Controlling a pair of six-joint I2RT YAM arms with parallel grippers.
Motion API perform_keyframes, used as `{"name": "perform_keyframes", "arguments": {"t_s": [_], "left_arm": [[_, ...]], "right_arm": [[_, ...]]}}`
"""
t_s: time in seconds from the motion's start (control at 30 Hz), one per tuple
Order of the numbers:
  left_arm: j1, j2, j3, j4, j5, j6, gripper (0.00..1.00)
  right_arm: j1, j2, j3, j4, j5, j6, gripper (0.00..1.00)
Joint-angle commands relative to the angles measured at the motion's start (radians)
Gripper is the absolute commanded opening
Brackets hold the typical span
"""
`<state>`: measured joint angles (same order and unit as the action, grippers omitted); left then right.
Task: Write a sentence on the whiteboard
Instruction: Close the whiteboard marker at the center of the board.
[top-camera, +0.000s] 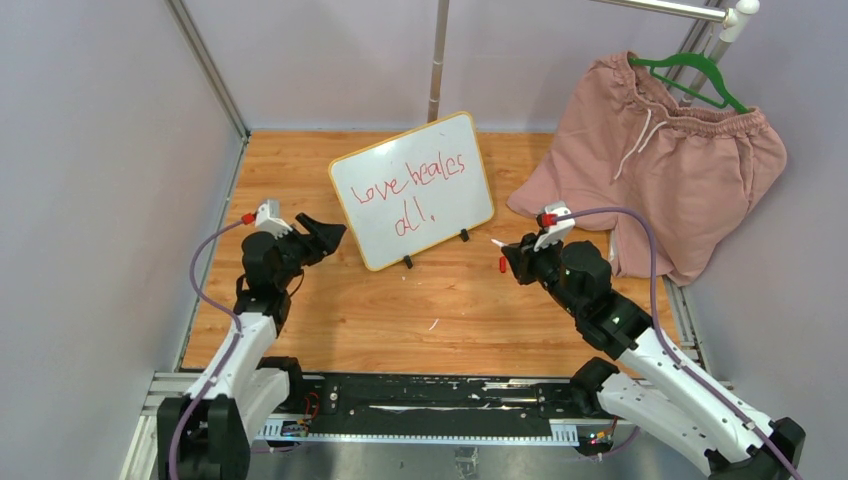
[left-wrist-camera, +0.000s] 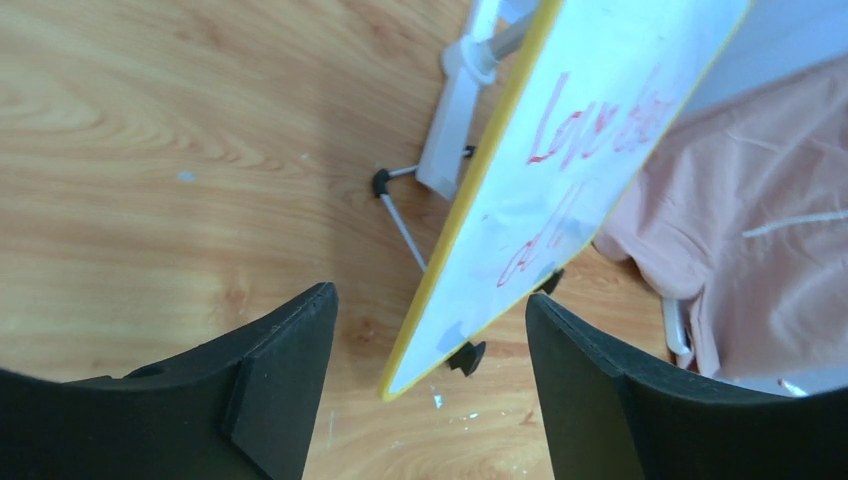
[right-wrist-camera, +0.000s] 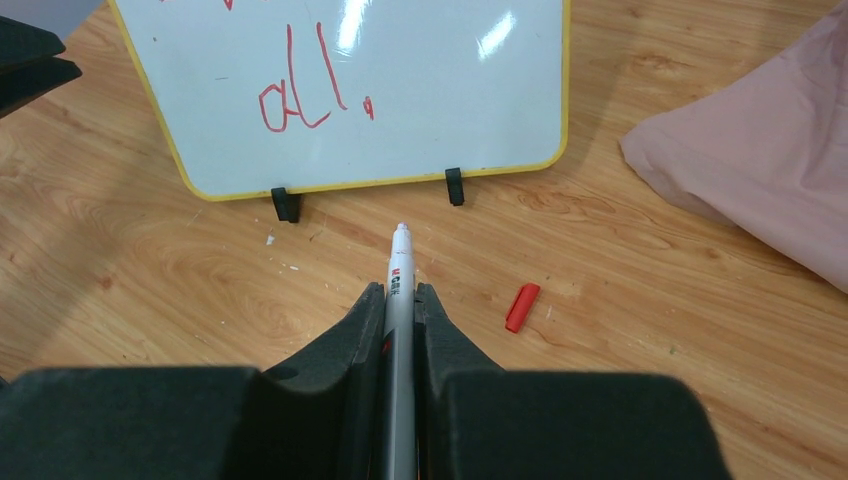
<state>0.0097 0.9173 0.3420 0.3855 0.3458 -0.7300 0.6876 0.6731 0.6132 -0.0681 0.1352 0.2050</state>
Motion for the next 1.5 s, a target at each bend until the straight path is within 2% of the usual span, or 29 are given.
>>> {"name": "perform_keyframes", "arguments": {"t_s": [0.0, 0.17, 0.23, 0.3, 0.4, 0.57, 0.77, 0.83, 1.0, 1.13, 1.2, 1.47], "left_arm": [[0.001, -0.127, 0.074, -0.385, -0.195, 0.069, 0.76], [0.001, -0.206, 0.226, -0.742, -0.444, 0.064, 0.87], [0.0, -0.232, 0.29, -0.853, -0.509, 0.059, 0.96], [0.001, -0.262, 0.35, -0.94, -0.549, 0.032, 1.0], [0.001, -0.304, 0.408, -0.996, -0.487, 0.035, 1.0], [-0.041, -0.316, 0.452, -0.936, -0.198, 0.127, 0.99], [-0.109, -0.307, 0.527, -0.913, -0.16, 0.199, 0.92], [-0.211, -0.295, 0.562, -0.913, -0.226, 0.222, 0.91], [-0.659, -0.204, 0.612, -0.914, -0.647, 0.273, 0.91], [-0.916, -0.069, 0.691, -0.916, -0.839, 0.286, 0.91], [-0.989, -0.017, 0.736, -0.919, -0.888, 0.286, 0.91], [-1.075, 0.211, 0.843, -0.92, -0.904, 0.152, 0.89]], "right_arm": [[0.009, -0.02, 0.035, -0.032, 0.015, -0.019, 0.0], [0.01, -0.018, 0.048, -0.053, 0.008, -0.022, 0.0], [0.01, -0.016, 0.055, -0.058, 0.007, -0.028, 0.0], [0.009, -0.017, 0.063, -0.061, 0.01, -0.035, 0.0], [0.009, -0.017, 0.08, -0.072, 0.006, -0.039, 0.0], [0.009, -0.036, 0.115, -0.11, 0.006, -0.055, 0.0], [0.01, -0.107, 0.156, -0.194, 0.056, -0.097, 0.0], [0.01, -0.134, 0.16, -0.218, 0.082, -0.109, 0.0], [0.01, -0.188, 0.139, -0.245, 0.166, -0.13, 0.0], [0.01, -0.244, 0.13, -0.279, 0.187, -0.112, 0.0], [0.01, -0.274, 0.118, -0.298, 0.199, -0.096, 0.0], [0.01, -0.378, 0.06, -0.341, 0.262, -0.034, 0.0]]}}
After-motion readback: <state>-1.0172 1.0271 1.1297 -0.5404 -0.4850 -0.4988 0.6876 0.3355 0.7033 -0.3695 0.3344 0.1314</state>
